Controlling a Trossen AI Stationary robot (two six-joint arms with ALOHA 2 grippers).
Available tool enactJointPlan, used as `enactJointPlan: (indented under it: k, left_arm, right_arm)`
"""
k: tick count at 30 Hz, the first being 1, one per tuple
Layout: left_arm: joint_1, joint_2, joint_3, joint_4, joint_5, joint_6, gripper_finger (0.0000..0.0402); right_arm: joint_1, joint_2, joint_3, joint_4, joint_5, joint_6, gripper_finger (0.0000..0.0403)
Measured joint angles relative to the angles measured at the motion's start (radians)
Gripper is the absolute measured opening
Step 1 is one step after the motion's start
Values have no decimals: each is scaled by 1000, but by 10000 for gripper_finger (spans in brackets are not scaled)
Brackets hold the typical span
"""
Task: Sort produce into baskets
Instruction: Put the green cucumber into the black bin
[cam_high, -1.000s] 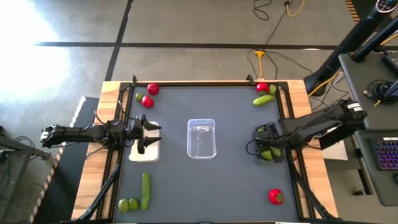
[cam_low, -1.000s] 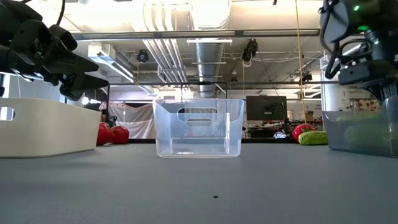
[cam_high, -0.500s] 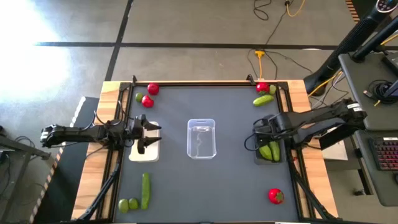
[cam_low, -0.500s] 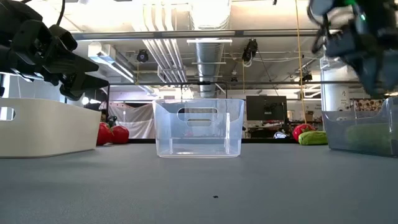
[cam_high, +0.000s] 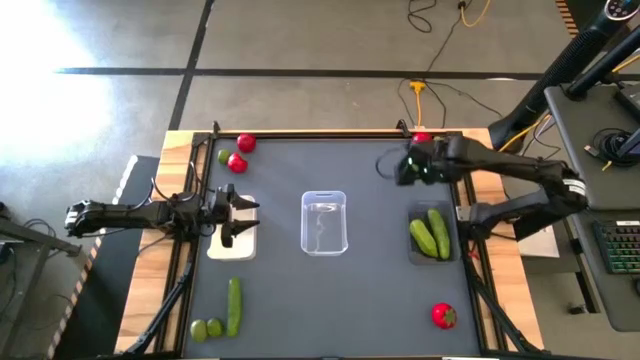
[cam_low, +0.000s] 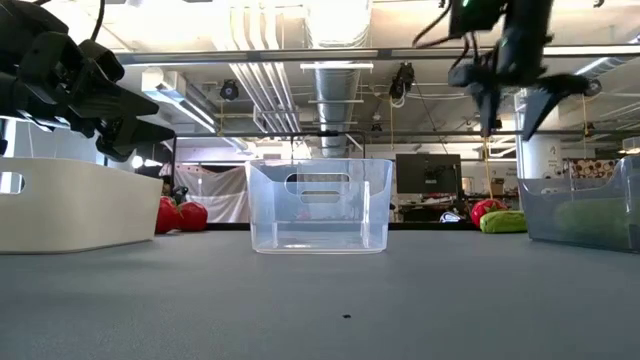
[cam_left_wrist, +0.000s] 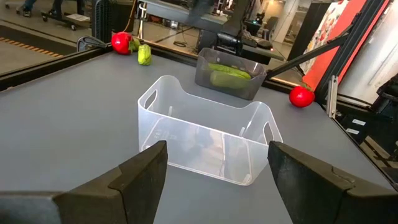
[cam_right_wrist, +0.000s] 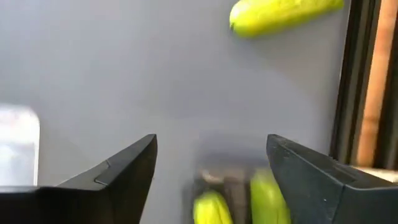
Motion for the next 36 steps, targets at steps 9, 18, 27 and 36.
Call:
enactJointPlan:
  k: [9,18,27,36]
  left_arm:
    - [0,0,0,0,0,0,262]
    - [0,0,0,0,0,0,262]
    - [0,0,0,0,0,0,262]
    - [0,0,0,0,0,0,262]
  right_arm:
    - [-283,134,-38,141,-1,4,364]
    - [-390,365,-40,252,22,50,370]
    - [-454,474,-17,257,85,19,368]
    - [-473,500,0,292,104,-39,368]
